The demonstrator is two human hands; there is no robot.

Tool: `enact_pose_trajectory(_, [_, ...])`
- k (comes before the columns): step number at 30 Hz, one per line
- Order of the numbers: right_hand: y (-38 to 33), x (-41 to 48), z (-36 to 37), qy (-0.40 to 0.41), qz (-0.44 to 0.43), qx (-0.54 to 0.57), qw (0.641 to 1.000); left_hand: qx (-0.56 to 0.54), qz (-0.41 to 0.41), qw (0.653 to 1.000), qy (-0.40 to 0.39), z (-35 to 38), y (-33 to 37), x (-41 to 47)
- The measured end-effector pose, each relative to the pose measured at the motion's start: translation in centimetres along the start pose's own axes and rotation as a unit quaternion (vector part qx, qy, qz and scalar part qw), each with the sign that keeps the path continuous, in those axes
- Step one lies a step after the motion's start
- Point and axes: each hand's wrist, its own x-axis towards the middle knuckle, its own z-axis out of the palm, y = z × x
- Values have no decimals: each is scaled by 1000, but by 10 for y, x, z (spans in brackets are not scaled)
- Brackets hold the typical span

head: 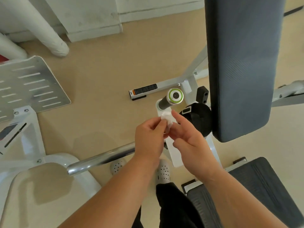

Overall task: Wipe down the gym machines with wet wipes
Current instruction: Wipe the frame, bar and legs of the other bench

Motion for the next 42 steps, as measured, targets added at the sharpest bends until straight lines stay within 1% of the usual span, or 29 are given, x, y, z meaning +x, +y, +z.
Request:
enact_pose_trajectory(1, [-2, 1, -3, 0, 4, -21, 1000, -1, -9, 1000, 6, -1, -3, 1])
enact_pose_trajectory(2, [-5, 2, -7, 23, 1, -49, 999, 0, -13, 1000, 17, -1, -5, 2])
enact_pose_trajectory(3, [-6, 5, -9, 65, -13, -74, 995, -2, -10, 999, 36, -3, -8, 6])
enact_pose_trajectory(5, [-7, 15, -9, 177, -59, -79, 979, 21, 25, 996, 86, -11, -15, 16])
enact_pose_trajectory(6, [-9, 21, -9, 215, -83, -76, 970, 37, 50, 992, 108, -14, -17, 22])
enact_pose_trajectory(7, [-12, 28, -8, 230, -101, -69, 965, 50, 76, 988, 123, -15, -17, 26])
enact_pose_trajectory(9, [-16, 42, -4, 224, -104, -26, 969, 61, 125, 982, 126, -11, -17, 36])
enact_pose_trajectory(11, [-21, 54, 2, 220, -85, 38, 971, 74, 175, 977, 101, -2, -19, 48])
enact_pose_trajectory(13, [-23, 62, 4, 222, -79, 86, 968, 64, 226, 970, 67, 10, -23, 55])
enact_pose_trajectory(16, [-21, 66, -1, 190, -73, 137, 969, 55, 272, 959, 53, 23, -32, 56])
enact_pose_trajectory(21, [-18, 68, -7, 177, -96, 137, 970, 71, 334, 936, 80, 32, -43, 46])
enact_pose_trajectory(24, [-16, 70, -6, 181, -105, 137, 968, 85, 362, 925, 74, 28, -48, 49])
enact_pose_trajectory(29, [-11, 73, -5, 199, -113, 100, 968, 184, 374, 908, 50, 11, -46, 82])
enact_pose_trajectory(32, [-9, 75, -4, 199, -121, 74, 970, 235, 398, 886, 24, 1, -45, 95])
enact_pose_trajectory(35, [-7, 75, -3, 203, -127, 65, 969, 272, 421, 865, 25, -5, -42, 103])
enact_pose_trajectory(37, [-5, 74, -2, 209, -131, 61, 967, 257, 434, 862, 48, -2, -37, 95])
enact_pose_trajectory(42, [-5, 76, 3, 223, -138, 57, 963, 159, 462, 867, 104, 14, -26, 60])
